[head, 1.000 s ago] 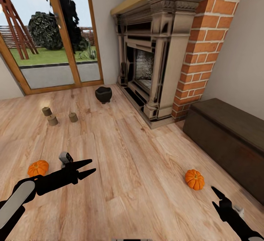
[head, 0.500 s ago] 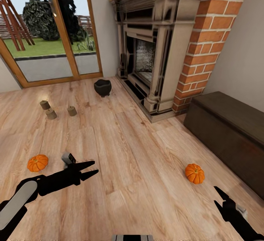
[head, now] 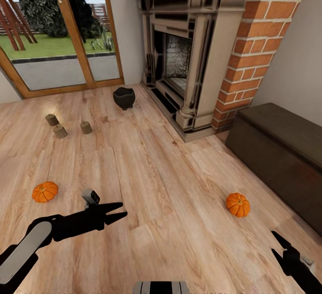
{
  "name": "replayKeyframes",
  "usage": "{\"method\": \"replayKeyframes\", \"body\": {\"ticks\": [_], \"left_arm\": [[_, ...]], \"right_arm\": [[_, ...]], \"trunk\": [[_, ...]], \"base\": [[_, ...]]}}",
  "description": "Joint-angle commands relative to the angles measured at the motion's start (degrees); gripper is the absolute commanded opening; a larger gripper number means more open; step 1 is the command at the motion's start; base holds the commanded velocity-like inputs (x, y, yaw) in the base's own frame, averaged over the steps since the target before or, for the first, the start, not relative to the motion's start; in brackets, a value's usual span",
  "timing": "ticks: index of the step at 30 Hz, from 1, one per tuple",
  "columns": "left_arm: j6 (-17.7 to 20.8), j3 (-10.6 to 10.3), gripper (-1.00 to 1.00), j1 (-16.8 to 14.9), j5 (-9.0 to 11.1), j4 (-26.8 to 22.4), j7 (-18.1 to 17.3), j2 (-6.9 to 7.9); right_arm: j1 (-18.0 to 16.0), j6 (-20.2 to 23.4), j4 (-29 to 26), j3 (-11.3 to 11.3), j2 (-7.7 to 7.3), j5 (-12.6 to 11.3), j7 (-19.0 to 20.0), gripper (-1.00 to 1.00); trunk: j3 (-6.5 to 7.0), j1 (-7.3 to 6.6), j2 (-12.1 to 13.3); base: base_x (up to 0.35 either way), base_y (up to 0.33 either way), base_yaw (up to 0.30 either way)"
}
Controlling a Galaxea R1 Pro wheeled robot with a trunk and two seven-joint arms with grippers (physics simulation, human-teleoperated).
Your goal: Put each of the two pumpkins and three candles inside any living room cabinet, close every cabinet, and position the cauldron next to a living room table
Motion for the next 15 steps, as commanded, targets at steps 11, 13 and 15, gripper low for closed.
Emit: {"method": "replayKeyframes", "body": {"ticks": [11, 13, 15], "left_arm": [[0.15, -0.84, 1.00, -0.05, -0.62, -1.46, -0.06, 0.14], [0.15, -0.90, 1.00, -0.05, -0.68, -1.60, -0.05, 0.14], [0.15, -0.93, 1.00, -0.06, -0.74, -1.67, -0.04, 0.14]], "right_arm": [[-0.03, 0.53, 0.26, -0.46, -0.20, 0.15, 0.38, 1.00], [-0.03, 0.53, 0.23, -0.46, -0.19, 0.15, 0.34, 1.00], [-0.03, 0.53, 0.20, -0.46, -0.14, 0.15, 0.30, 1.00]], "trunk": [[-2.49, 0.27, -0.17], [-2.93, 0.32, -0.19], [-3.37, 0.37, -0.22]], "base": [[0.000, 0.000, 0.000], [0.000, 0.000, 0.000], [0.000, 0.000, 0.000]]}}
